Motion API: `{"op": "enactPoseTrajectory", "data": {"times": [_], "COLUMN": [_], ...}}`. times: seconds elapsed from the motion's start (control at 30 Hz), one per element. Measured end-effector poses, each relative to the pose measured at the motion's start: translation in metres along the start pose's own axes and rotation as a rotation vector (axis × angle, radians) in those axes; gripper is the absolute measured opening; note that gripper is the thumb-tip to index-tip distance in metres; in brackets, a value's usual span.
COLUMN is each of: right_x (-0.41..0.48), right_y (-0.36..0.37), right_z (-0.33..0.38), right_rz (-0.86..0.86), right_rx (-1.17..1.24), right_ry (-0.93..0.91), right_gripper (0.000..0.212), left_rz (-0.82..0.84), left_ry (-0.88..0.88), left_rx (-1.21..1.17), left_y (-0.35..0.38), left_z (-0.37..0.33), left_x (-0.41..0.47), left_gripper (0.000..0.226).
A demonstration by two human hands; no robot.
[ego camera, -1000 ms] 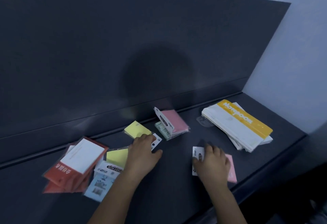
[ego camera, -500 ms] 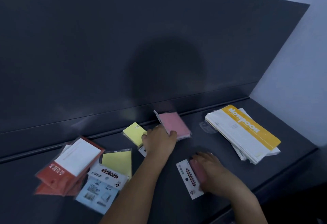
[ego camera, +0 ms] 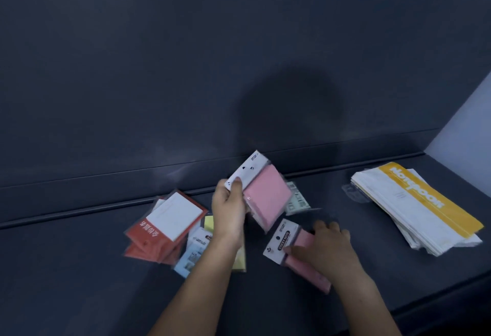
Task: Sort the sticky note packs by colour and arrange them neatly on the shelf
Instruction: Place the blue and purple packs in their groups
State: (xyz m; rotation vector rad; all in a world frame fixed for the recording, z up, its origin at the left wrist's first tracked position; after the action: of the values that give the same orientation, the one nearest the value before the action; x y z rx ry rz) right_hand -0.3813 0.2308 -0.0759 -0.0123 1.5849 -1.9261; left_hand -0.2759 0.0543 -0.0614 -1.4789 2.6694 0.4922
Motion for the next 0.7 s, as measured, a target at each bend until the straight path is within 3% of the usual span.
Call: {"op": "enactPoseTrajectory", "data": {"times": [0.17,0.37,0.7], "right_x": [-0.010,-0.021,-0.044], "right_y": [0.012,0.024,0.011], "right_z": [0.021,0.036,0.039], "right_rz": [-0.030,0.045,-0.091], "right_rx": [0.107,0.130,0.385], "right_ry": [-0.011,0.018,-0.035], "right_gripper": [0.070,0.060,0.052], "left_rz": [-0.205,-0.270,-0.182], "left_ry": [-0.036,-0.086,-0.069], "left_rx": [-0.082,-0.174,-0.034], "left_y": [-0.065,-0.109,-0.127], "left_z": [-0.004,-0.010,-0.019], "left_x": [-0.001,-0.017,-0.022], "left_gripper": [0.018,0.019,0.017]}}
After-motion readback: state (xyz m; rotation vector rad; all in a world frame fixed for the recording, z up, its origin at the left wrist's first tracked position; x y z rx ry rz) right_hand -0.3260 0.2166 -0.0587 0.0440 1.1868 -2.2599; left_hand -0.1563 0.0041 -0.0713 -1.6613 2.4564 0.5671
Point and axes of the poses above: each hand's wrist, its own x-axis towards the middle knuckle, its own y-axis out of the palm, z = x × y, the point moved 8 cm from there along x, towards the middle knuckle, and after that the axes turned 4 degrees about z, right-handed, at the moved point
